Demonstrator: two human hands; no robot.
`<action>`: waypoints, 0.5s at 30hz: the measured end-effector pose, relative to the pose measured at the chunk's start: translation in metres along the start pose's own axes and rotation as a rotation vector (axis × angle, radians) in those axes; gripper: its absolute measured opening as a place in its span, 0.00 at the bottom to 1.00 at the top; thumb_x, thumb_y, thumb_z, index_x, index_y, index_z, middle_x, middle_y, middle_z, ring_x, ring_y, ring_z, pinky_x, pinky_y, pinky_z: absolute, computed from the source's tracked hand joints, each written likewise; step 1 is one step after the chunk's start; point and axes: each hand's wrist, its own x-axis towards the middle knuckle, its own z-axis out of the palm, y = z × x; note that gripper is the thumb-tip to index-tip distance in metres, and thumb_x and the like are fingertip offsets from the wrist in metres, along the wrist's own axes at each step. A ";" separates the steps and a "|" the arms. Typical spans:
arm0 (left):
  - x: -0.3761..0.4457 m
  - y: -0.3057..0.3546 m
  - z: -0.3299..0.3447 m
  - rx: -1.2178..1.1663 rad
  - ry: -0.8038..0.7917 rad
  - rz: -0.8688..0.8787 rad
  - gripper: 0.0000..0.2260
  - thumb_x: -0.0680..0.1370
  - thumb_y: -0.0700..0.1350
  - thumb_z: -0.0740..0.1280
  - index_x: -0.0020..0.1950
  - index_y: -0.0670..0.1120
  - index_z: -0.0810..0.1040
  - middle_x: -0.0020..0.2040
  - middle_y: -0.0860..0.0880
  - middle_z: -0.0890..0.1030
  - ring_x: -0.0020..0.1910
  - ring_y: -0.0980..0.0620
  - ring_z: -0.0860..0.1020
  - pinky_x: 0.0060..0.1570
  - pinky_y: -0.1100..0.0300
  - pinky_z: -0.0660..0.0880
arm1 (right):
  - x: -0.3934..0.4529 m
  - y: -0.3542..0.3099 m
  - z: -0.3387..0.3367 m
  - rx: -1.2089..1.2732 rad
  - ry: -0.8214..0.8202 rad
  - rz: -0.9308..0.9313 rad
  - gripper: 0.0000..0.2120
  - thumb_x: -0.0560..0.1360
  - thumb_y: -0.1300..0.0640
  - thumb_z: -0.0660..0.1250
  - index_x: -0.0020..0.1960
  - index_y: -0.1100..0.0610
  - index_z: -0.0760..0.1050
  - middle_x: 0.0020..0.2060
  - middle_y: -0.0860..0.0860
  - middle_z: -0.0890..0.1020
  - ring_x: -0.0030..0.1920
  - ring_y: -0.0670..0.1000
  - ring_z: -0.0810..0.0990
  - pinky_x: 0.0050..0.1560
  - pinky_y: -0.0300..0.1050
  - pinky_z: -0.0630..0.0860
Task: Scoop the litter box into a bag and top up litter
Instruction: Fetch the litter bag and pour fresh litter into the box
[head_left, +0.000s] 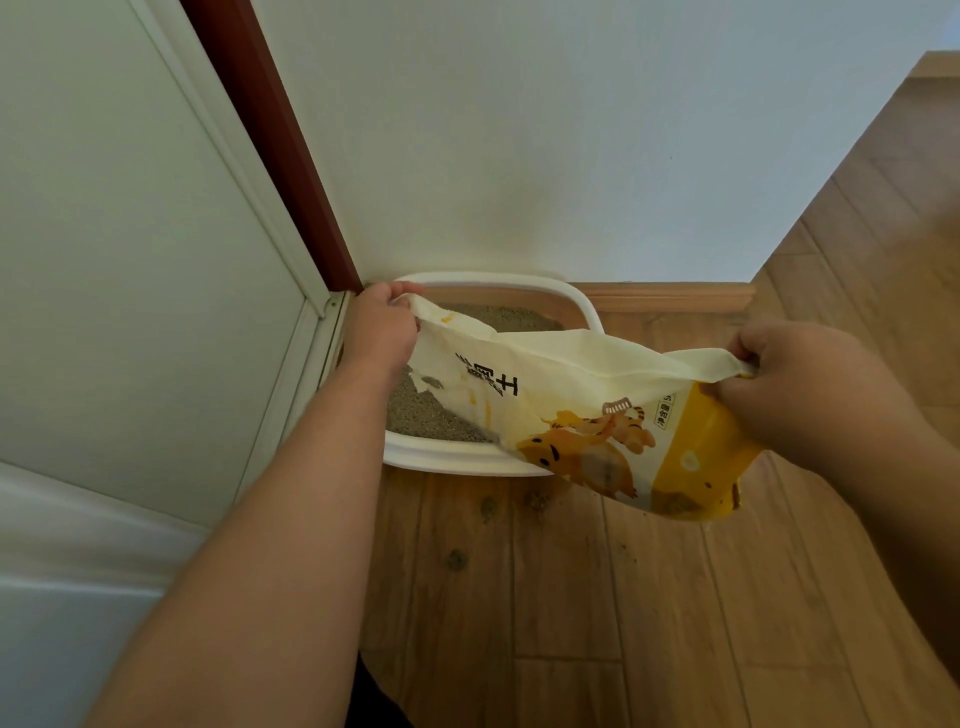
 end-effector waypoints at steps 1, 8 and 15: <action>0.000 -0.003 -0.002 -0.014 0.012 -0.019 0.14 0.83 0.37 0.59 0.51 0.50 0.83 0.50 0.52 0.81 0.51 0.54 0.80 0.59 0.51 0.81 | 0.000 -0.002 0.001 0.001 0.003 -0.012 0.02 0.78 0.55 0.69 0.51 0.50 0.77 0.38 0.47 0.78 0.38 0.46 0.75 0.31 0.40 0.67; -0.011 0.019 0.002 0.022 -0.039 0.017 0.15 0.83 0.37 0.59 0.51 0.50 0.83 0.48 0.53 0.81 0.48 0.54 0.81 0.58 0.49 0.81 | 0.007 0.007 0.003 -0.074 -0.046 0.047 0.03 0.78 0.53 0.69 0.50 0.51 0.77 0.38 0.49 0.78 0.39 0.51 0.77 0.36 0.47 0.77; -0.029 0.035 0.016 0.102 -0.133 0.096 0.15 0.83 0.40 0.61 0.49 0.55 0.85 0.47 0.53 0.82 0.49 0.51 0.84 0.57 0.47 0.82 | 0.013 0.017 0.008 -0.113 -0.157 0.118 0.01 0.77 0.55 0.67 0.49 0.51 0.76 0.39 0.51 0.81 0.37 0.53 0.83 0.39 0.53 0.85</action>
